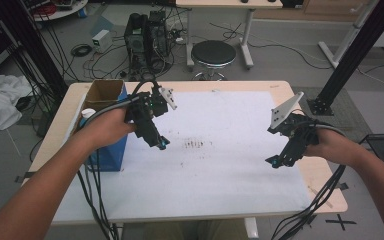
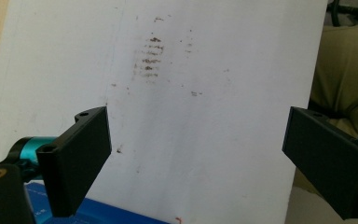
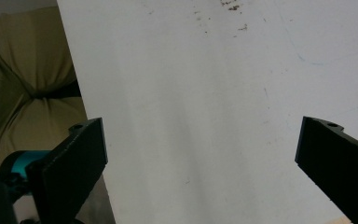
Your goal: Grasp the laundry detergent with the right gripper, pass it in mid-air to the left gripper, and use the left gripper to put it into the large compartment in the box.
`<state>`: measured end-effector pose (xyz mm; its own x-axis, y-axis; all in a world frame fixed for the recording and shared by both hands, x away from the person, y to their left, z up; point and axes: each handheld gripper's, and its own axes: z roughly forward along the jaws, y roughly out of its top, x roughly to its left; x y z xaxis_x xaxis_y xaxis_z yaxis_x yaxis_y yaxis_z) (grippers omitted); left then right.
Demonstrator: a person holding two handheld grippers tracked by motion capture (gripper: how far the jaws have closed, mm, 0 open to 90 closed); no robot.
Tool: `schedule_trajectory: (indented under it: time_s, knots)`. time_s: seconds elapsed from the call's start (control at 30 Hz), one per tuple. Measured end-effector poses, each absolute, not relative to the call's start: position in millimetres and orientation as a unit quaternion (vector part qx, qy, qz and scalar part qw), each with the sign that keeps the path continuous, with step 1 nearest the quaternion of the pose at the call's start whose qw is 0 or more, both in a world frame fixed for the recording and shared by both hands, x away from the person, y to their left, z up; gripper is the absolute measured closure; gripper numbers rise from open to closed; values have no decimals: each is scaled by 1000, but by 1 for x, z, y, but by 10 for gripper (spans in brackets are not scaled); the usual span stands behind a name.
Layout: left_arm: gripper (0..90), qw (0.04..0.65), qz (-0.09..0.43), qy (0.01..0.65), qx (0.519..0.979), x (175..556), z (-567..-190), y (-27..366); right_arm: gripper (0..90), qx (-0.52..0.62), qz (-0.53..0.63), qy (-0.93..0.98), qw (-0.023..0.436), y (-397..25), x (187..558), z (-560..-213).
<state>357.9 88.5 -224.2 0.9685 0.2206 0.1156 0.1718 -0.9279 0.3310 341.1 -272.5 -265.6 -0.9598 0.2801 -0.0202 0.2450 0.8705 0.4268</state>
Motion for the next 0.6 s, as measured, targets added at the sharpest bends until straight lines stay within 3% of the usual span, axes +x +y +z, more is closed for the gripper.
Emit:
schedule_trajectory:
  time_s: [0.6]
  knots:
    - [81,153,45,77,984,358,-237,76,11,136,215,966,44,-267,349,-263]
